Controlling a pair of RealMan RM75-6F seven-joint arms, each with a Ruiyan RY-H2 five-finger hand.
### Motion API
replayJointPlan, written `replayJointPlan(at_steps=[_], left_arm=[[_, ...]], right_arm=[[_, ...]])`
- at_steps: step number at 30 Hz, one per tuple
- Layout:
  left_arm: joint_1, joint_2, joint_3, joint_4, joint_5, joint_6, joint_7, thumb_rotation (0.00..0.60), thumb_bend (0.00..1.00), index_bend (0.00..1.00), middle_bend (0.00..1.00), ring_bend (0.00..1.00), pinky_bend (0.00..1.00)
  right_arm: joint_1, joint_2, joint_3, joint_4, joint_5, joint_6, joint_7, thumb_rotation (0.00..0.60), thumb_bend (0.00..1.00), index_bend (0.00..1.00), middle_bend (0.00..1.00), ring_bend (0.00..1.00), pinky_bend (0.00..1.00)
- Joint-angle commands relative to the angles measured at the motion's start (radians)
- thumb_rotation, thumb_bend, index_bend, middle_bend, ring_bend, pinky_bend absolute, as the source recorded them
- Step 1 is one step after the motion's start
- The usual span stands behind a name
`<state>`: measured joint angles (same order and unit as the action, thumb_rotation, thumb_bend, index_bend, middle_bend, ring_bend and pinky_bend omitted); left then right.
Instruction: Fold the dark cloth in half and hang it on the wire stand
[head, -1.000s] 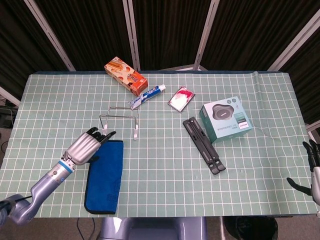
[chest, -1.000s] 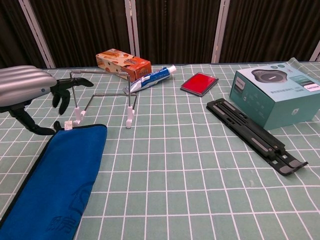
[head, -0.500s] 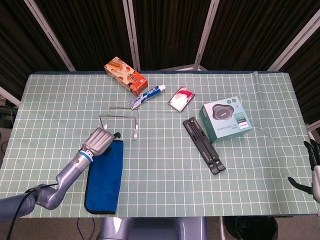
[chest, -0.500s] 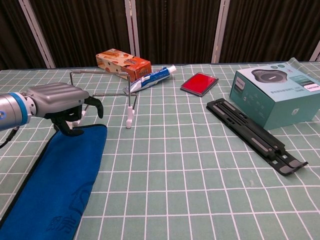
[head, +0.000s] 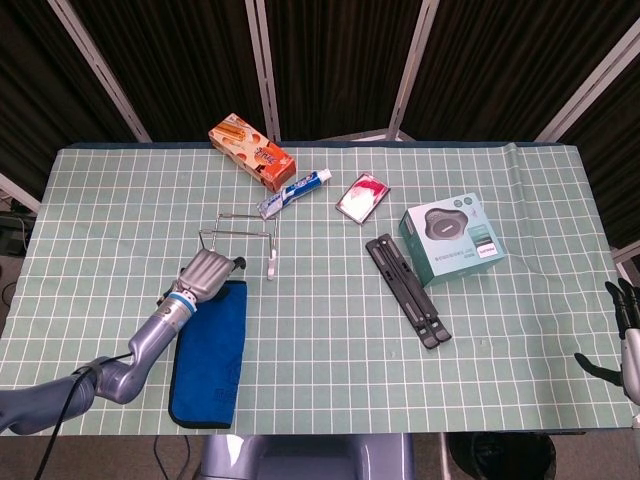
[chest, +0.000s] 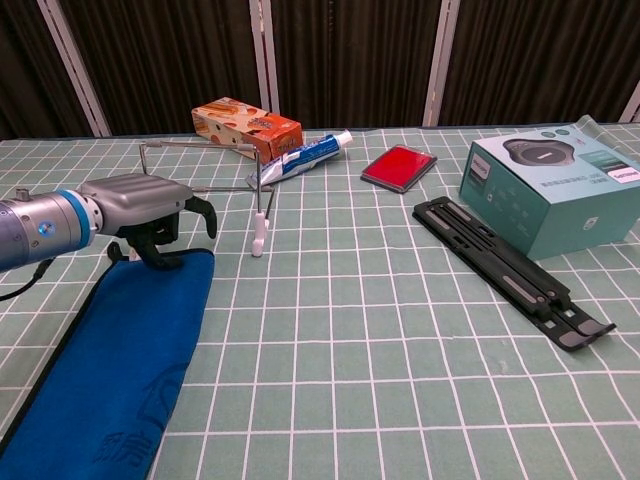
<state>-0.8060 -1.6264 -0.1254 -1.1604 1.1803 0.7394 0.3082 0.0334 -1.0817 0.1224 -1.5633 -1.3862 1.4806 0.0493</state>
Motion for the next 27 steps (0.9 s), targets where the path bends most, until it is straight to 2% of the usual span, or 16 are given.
replayJointPlan(at_steps=[1,10,24,27], left_arm=[[-0.003,-0.008,0.002,0.009,-0.006,-0.010,-0.014,0.600,0.41,0.31,0.97,0.94,1.00],[-0.003,-0.011,0.016,-0.002,0.010,-0.018,-0.057,0.600,0.41,0.38,0.97,0.94,1.00],[-0.009,-0.026,0.024,0.013,0.008,-0.027,-0.074,0.600,0.41,0.39,0.97,0.94,1.00],[-0.011,-0.025,0.023,0.008,0.001,-0.036,-0.079,0.600,0.42,0.42,0.97,0.94,1.00]], right_arm=[[0.000,0.000,0.000,0.001,0.001,-0.001,0.000,0.600,0.00,0.00,0.00,0.00,0.00],[0.003,-0.001,0.000,0.004,0.005,-0.008,0.002,0.600,0.00,0.00,0.00,0.00,0.00],[0.003,-0.003,-0.002,0.000,0.007,-0.010,-0.011,0.600,0.00,0.00,0.00,0.00,0.00],[0.003,-0.003,-0.003,0.000,0.006,-0.010,-0.013,0.600,0.00,0.00,0.00,0.00,0.00]])
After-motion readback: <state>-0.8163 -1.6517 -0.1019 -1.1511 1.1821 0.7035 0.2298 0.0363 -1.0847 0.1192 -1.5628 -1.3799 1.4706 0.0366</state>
